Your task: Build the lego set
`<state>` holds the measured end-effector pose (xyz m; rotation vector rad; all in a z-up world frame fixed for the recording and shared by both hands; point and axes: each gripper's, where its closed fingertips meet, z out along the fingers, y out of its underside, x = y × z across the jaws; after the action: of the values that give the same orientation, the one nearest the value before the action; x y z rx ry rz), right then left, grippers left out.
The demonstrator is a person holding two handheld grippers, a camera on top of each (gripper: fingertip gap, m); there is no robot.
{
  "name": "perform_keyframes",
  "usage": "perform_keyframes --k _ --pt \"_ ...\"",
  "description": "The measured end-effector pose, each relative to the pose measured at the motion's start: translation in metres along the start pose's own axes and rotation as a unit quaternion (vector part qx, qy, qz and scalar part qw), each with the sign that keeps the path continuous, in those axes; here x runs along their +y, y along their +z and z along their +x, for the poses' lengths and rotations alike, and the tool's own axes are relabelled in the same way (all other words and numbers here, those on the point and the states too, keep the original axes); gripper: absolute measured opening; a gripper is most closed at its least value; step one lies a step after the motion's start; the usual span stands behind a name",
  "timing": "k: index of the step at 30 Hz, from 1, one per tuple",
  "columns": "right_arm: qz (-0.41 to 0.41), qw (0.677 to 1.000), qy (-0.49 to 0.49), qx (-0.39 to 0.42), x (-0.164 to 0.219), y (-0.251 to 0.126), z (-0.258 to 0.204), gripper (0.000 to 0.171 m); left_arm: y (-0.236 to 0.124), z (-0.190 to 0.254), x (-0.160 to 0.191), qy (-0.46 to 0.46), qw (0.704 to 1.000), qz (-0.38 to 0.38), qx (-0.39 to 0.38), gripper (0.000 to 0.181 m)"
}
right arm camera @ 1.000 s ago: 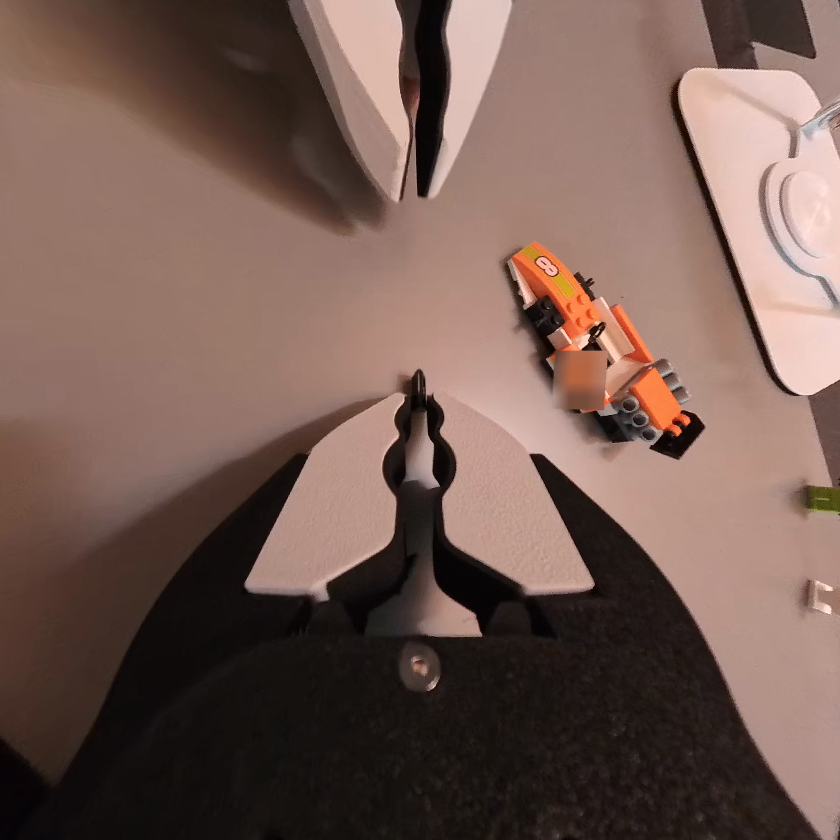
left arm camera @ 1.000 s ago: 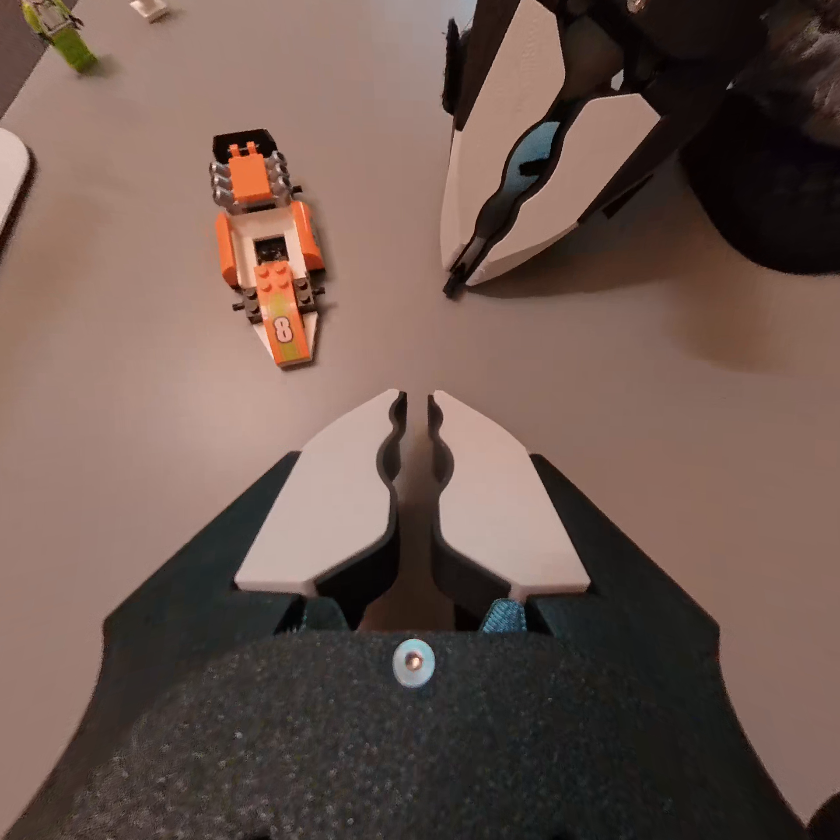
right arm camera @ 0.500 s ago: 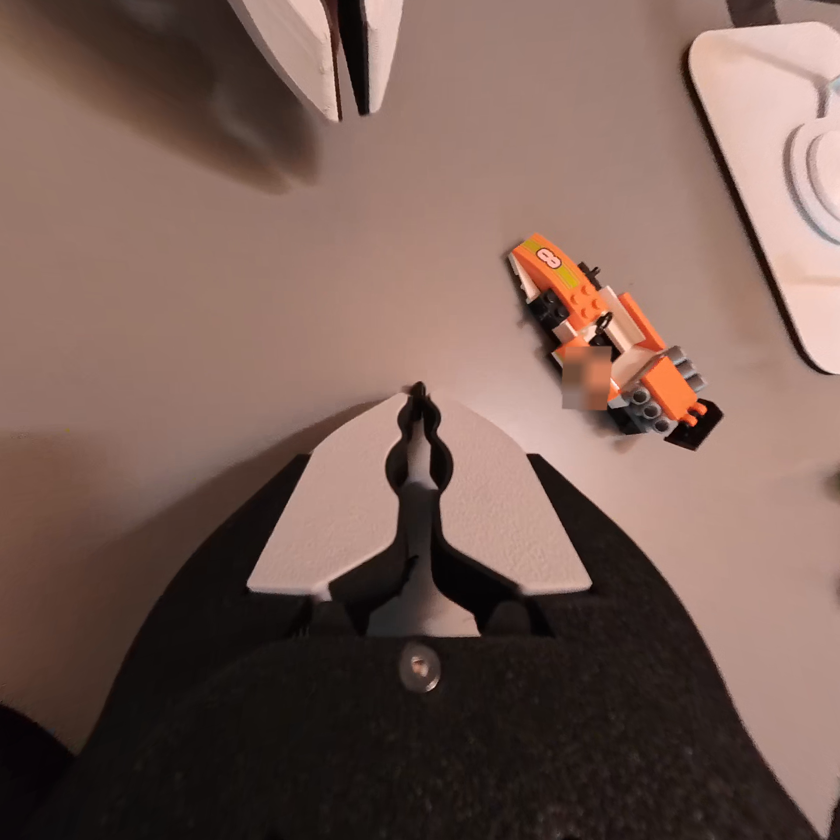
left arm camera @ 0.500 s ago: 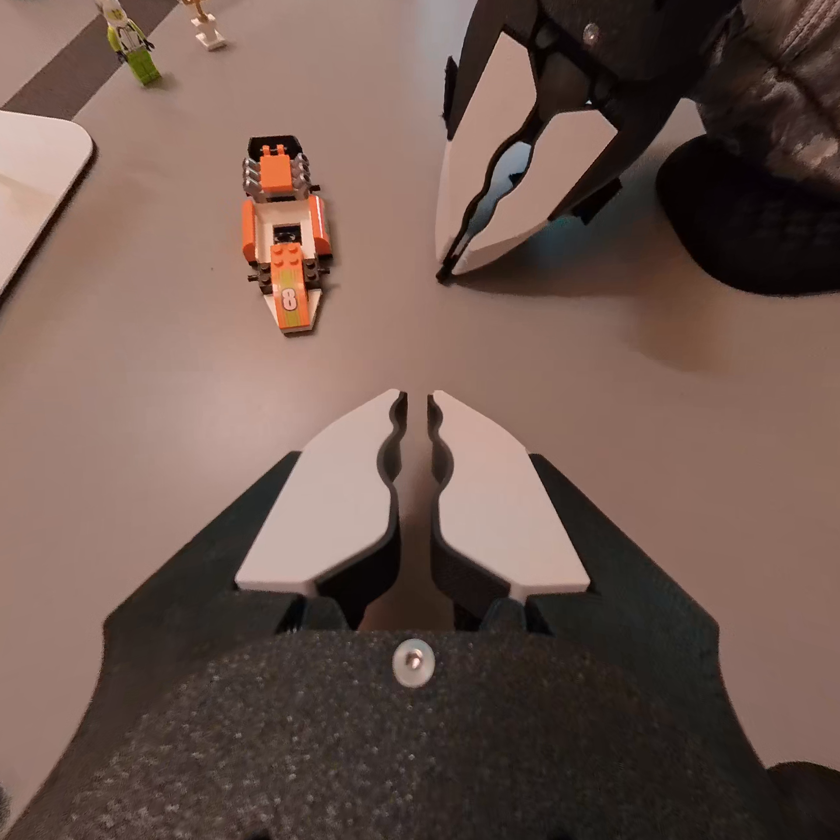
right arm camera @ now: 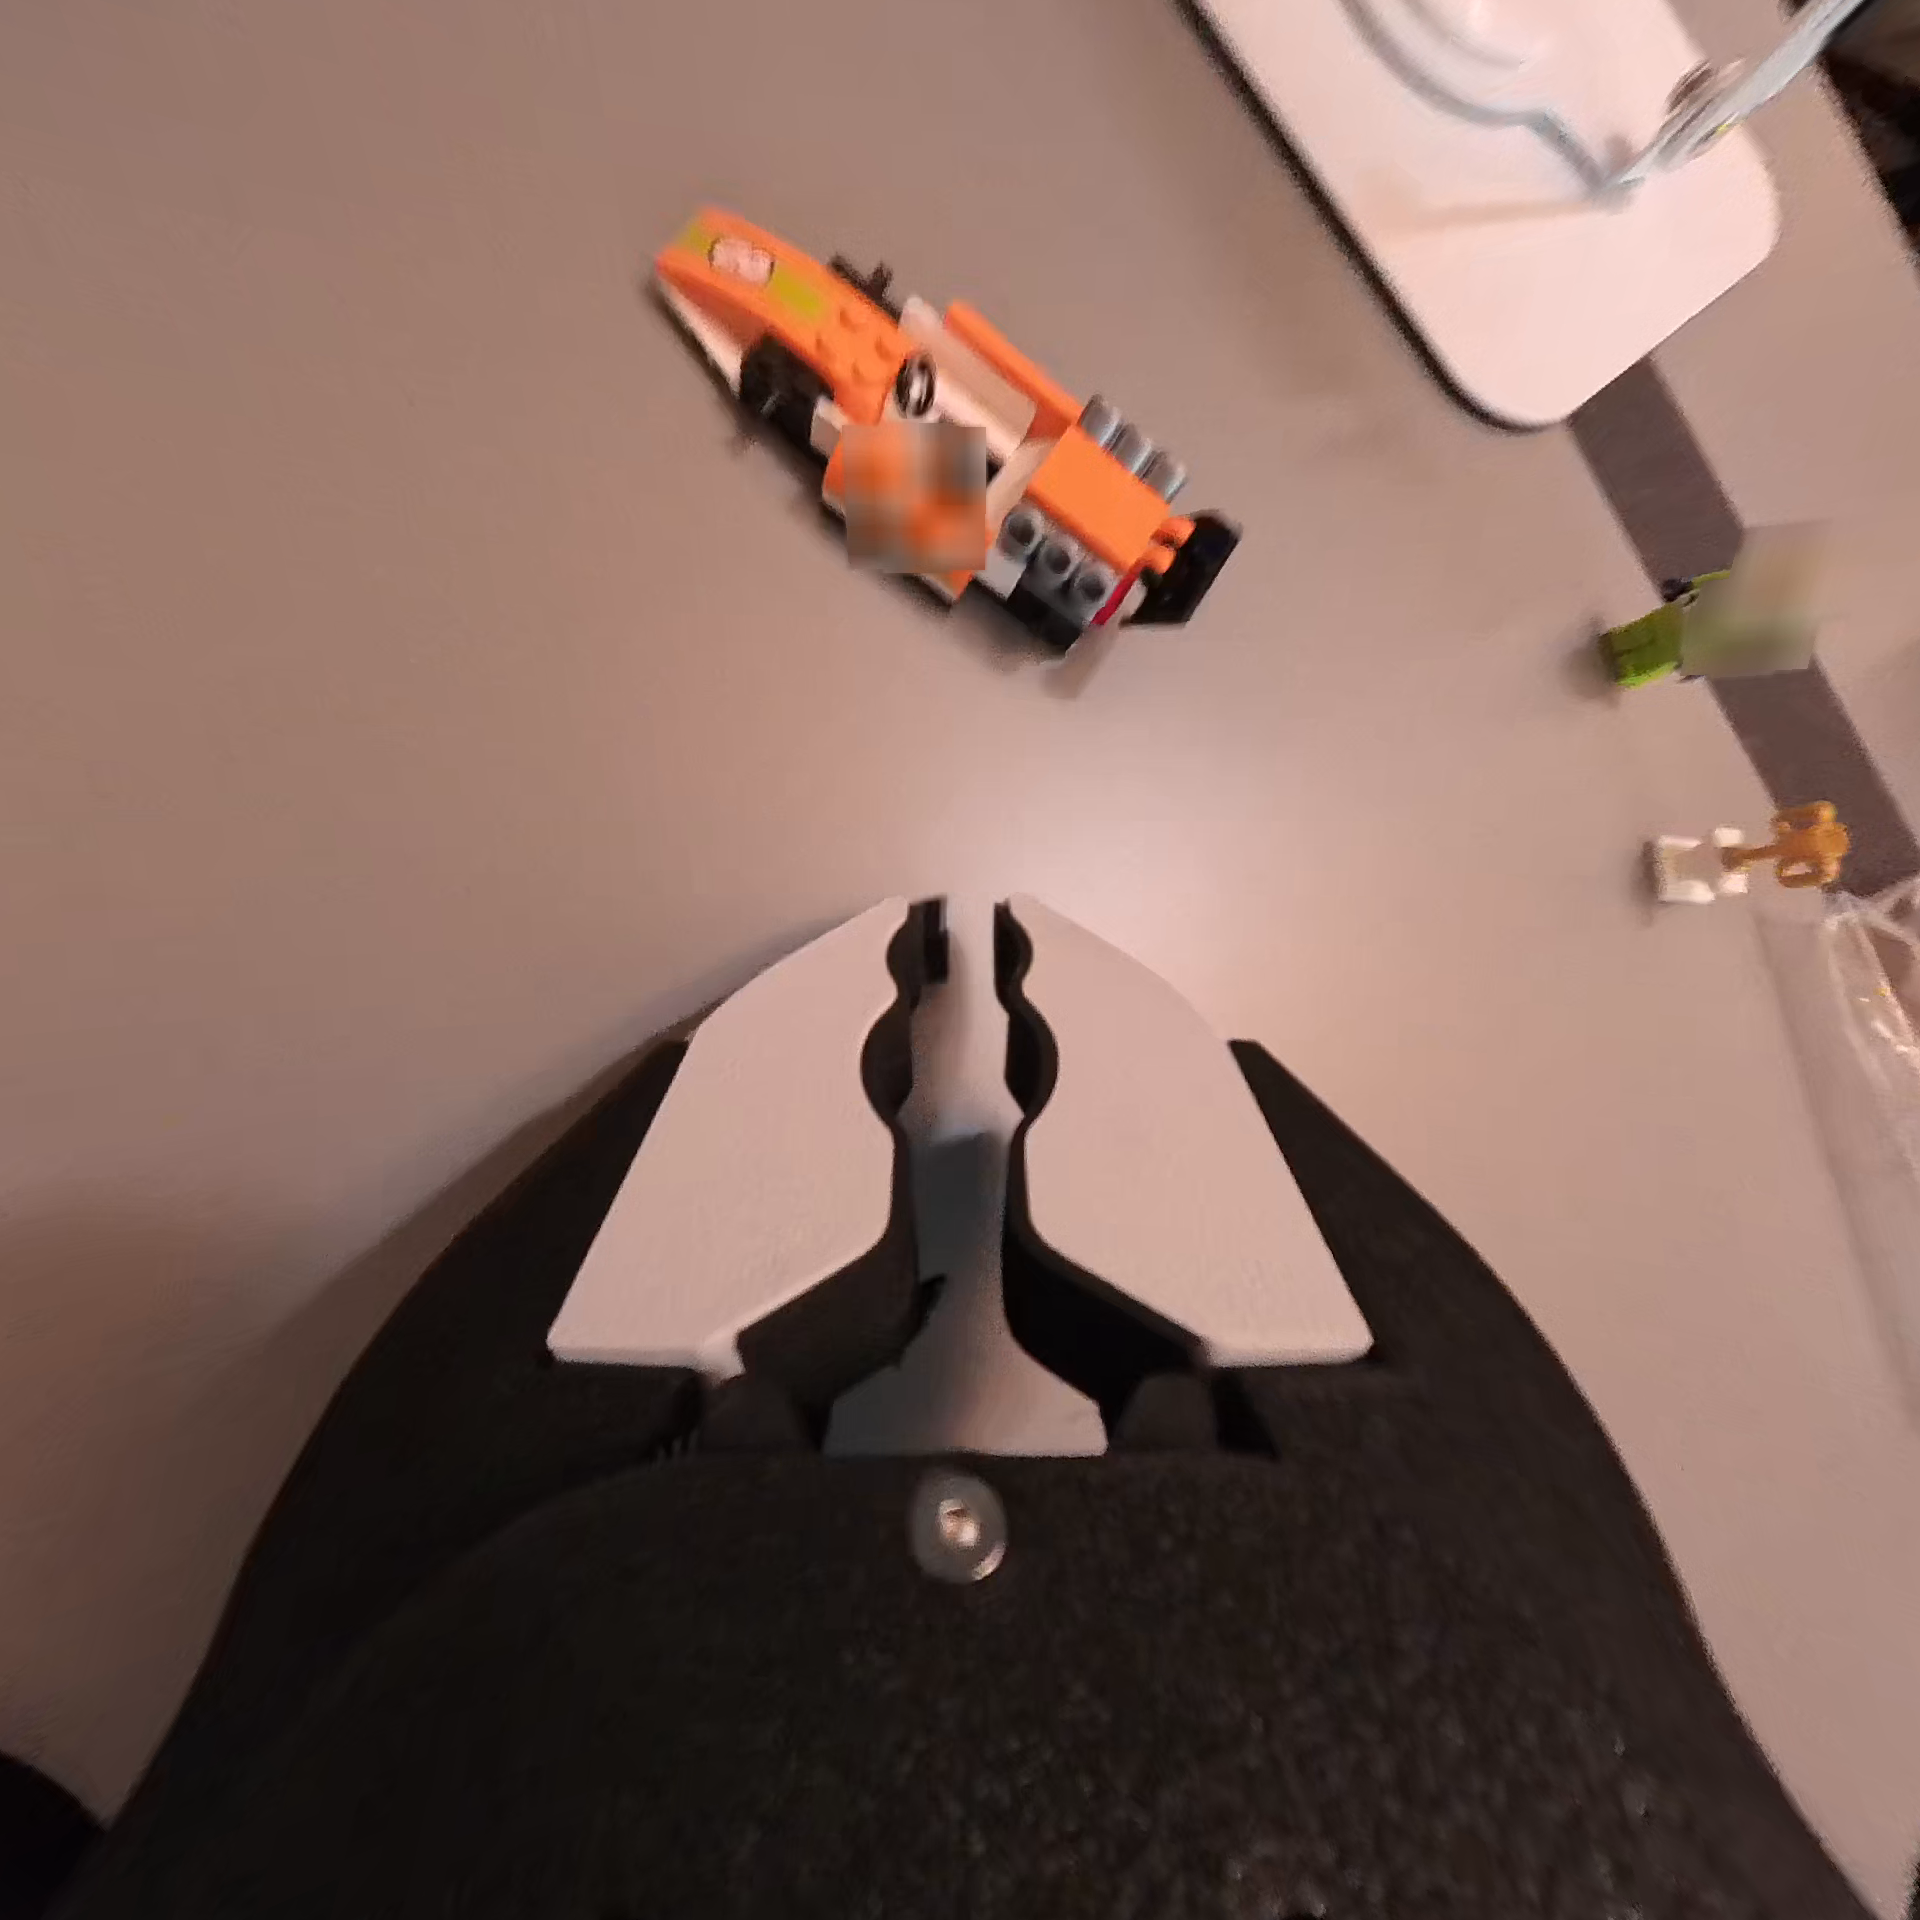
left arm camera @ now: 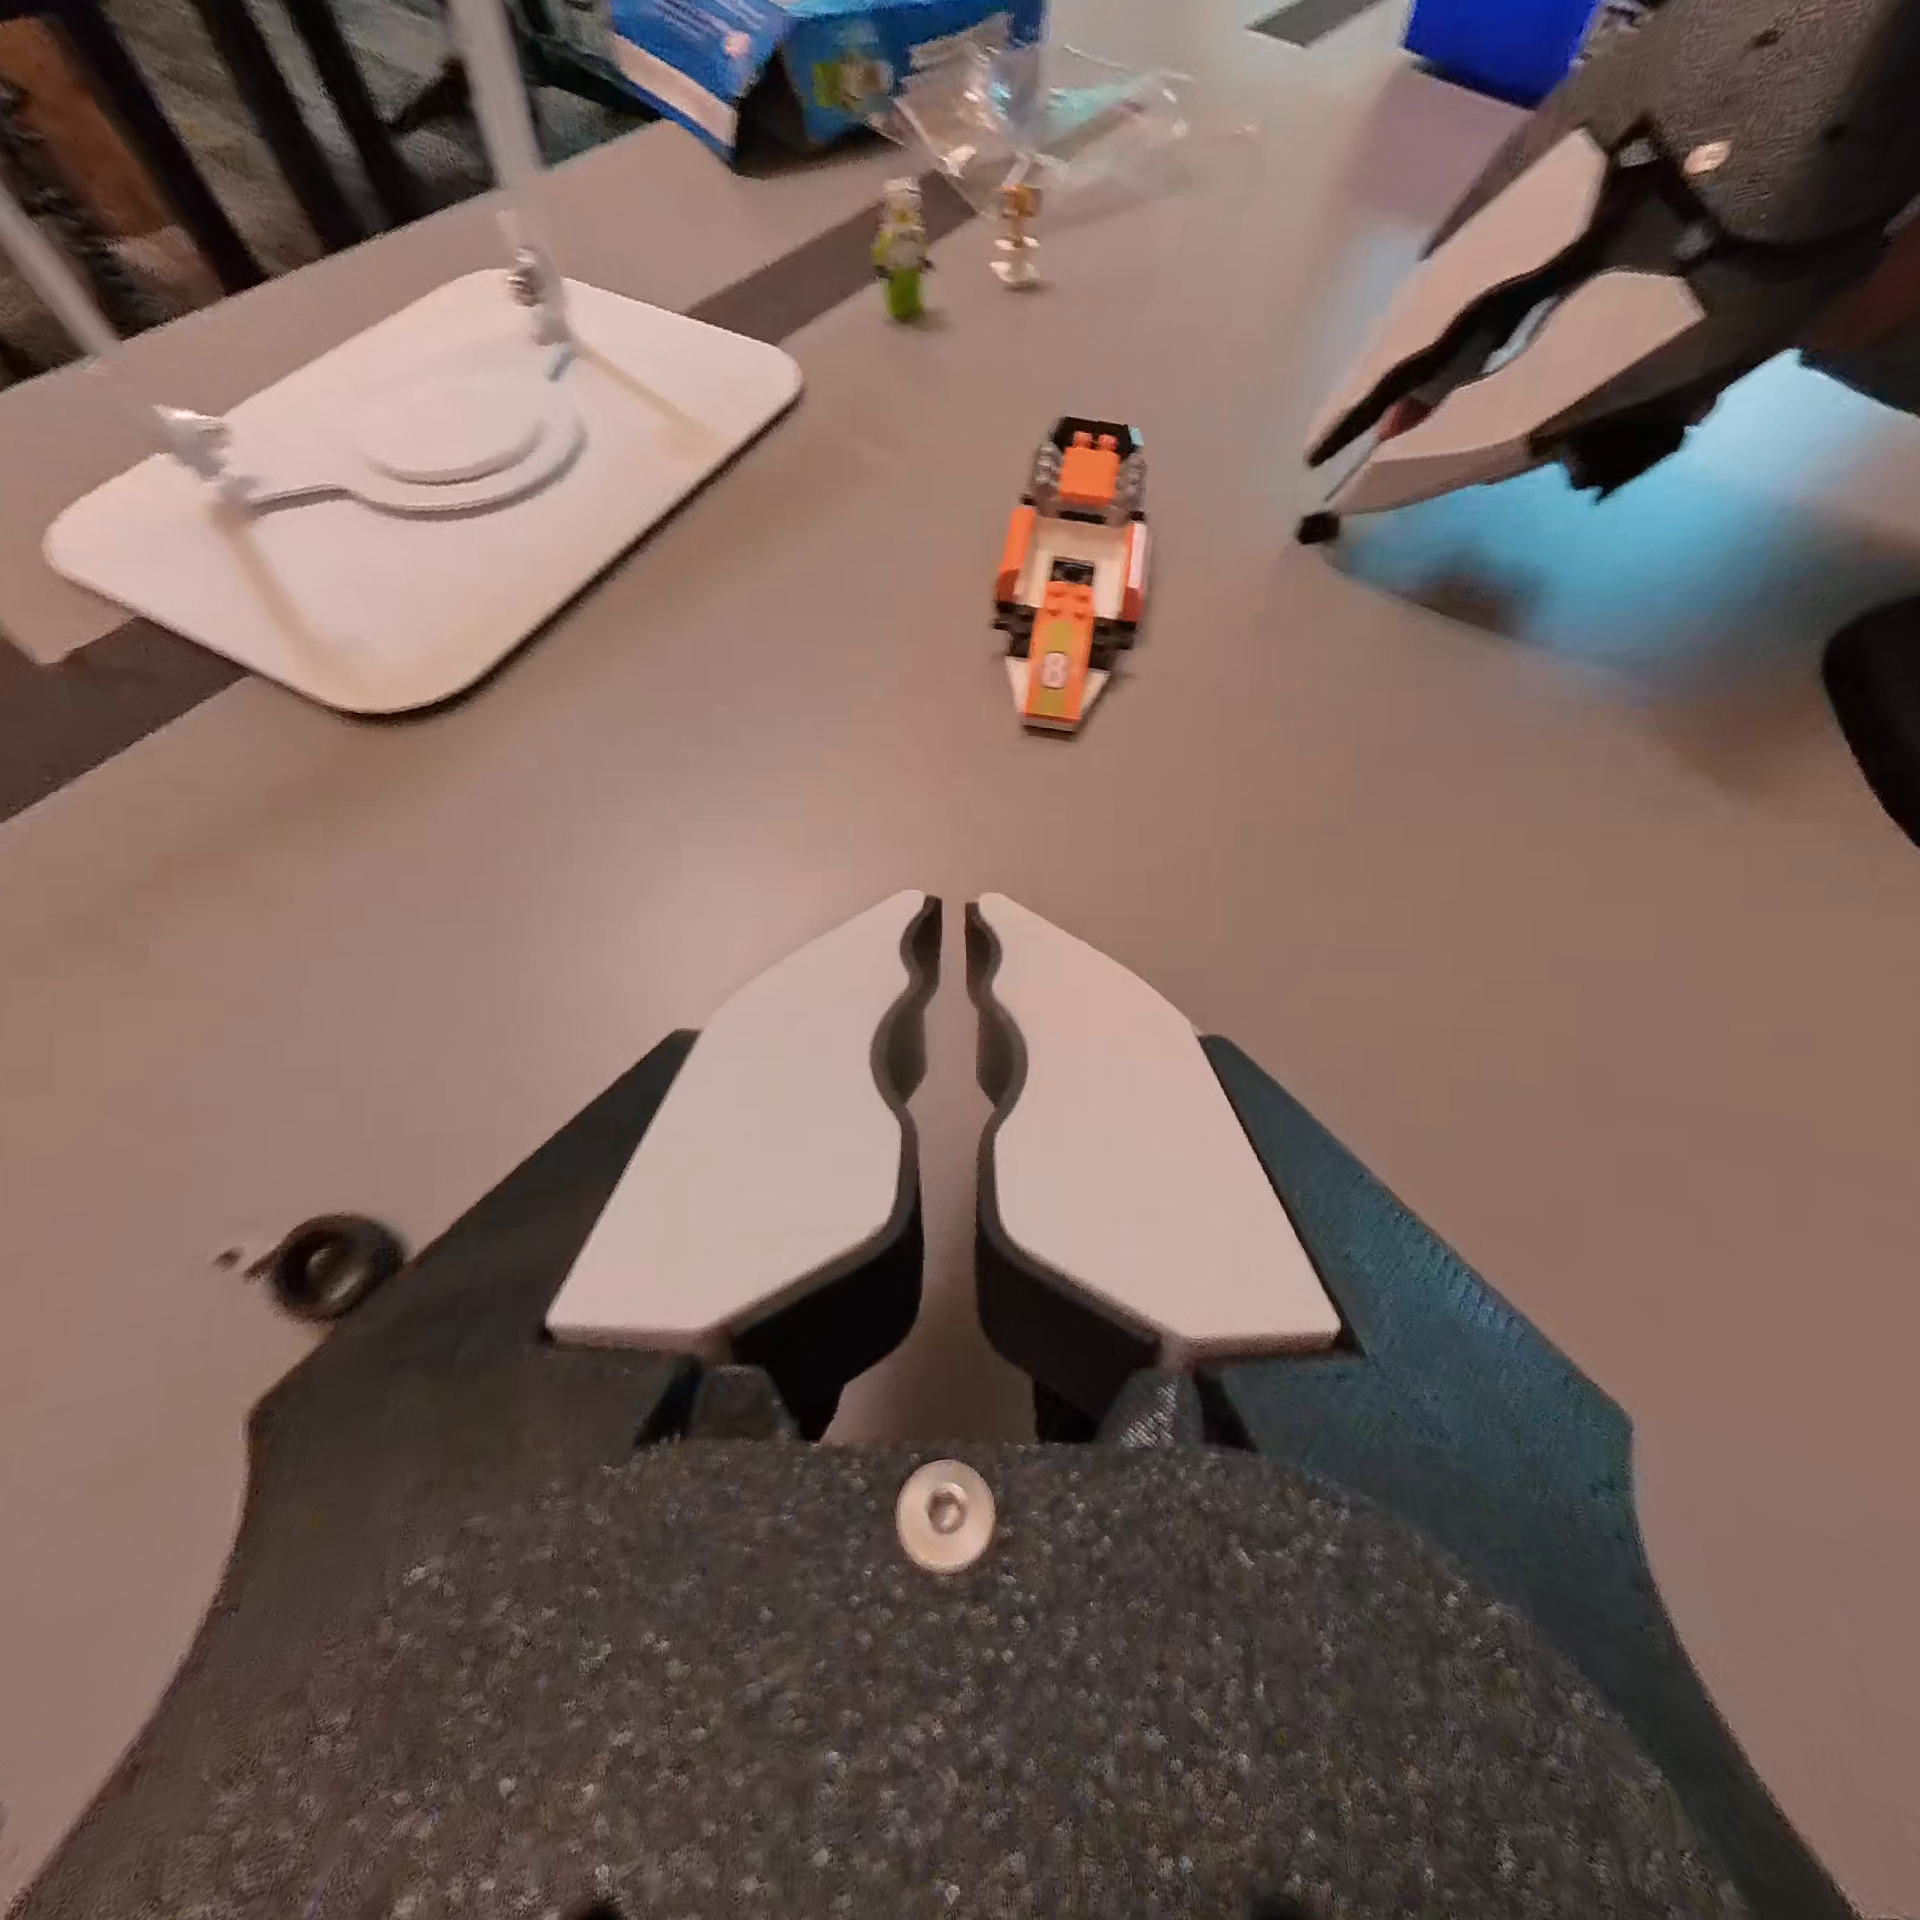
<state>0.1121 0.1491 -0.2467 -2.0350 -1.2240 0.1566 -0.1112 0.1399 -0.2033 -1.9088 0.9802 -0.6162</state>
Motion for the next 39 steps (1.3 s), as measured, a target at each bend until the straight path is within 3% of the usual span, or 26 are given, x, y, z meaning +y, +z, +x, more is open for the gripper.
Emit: perform_keyframes --k 4,9,12,16,21,30,34,39 --pt "0.107 0.992 0.042 0.051 -0.047 -0.020 0.011 0.015 -0.021 -0.030 -0.002 -0.023 0.997 0.027 -0.064 0.005" --pt "0.201 0.956 0.187 0.100 -0.087 -0.030 0.005 0.027 -0.057 -0.067 -0.001 -0.065 0.987 0.059 -0.132 0.008" --pt "0.242 0.936 0.243 0.082 -0.090 -0.030 -0.009 0.026 -0.086 -0.091 0.008 -0.074 0.979 0.063 -0.181 0.010" --pt "0.236 0.937 0.242 0.094 -0.081 -0.029 -0.002 0.025 -0.124 -0.115 0.025 -0.091 0.972 0.047 -0.211 0.010" --pt "0.232 0.936 0.244 0.100 -0.077 -0.030 -0.001 0.024 -0.150 -0.140 0.067 -0.068 0.968 -0.055 -0.236 0.006" --pt "0.224 0.944 0.222 0.096 -0.081 -0.027 -0.009 0.023 -0.145 -0.162 0.123 -0.055 0.964 -0.188 -0.180 0.016" --pt "0.219 0.945 0.223 0.092 -0.079 -0.026 -0.010 0.023 -0.140 -0.168 0.120 -0.013 0.964 -0.225 -0.140 0.019" --pt "0.227 0.948 0.208 0.085 -0.085 -0.026 -0.017 0.023 -0.131 -0.131 0.115 0.020 0.963 -0.268 -0.014 0.021"
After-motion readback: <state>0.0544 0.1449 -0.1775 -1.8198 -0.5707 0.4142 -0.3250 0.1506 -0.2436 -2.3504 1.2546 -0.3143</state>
